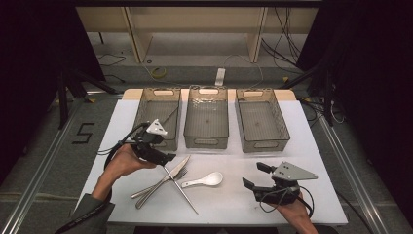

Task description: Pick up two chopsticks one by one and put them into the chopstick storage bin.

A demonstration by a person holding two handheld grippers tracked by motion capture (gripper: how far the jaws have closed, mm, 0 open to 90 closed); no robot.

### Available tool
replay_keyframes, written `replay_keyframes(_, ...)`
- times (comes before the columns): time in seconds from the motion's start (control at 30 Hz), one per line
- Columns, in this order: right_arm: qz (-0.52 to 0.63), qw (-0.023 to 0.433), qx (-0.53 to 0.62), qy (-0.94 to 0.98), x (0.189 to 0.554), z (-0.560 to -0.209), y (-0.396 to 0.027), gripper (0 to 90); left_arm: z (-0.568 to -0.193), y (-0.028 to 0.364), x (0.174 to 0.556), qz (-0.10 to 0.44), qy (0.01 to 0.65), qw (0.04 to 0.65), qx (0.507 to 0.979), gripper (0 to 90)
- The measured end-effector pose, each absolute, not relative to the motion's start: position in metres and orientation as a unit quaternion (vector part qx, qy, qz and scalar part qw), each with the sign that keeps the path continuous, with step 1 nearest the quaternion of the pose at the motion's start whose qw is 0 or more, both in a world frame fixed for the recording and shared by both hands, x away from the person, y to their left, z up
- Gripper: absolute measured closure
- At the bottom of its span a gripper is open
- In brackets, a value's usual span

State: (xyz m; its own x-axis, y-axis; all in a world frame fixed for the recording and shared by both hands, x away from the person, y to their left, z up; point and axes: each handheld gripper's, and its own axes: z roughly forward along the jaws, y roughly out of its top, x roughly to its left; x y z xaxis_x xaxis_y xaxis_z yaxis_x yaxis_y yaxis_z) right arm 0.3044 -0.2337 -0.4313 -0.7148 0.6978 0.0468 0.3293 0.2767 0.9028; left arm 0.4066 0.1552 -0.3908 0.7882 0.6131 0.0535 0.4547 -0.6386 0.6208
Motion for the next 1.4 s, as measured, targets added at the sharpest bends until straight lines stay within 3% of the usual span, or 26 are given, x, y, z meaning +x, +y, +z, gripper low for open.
replay_keyframes(1.4, 0.504, 0.179, 0.331, 0.778, 0.305, -0.432, -0.233, 27.2, -0.428, 0.129, 0.386, 0.102, 0.186, 0.204, 0.955, 16.7)
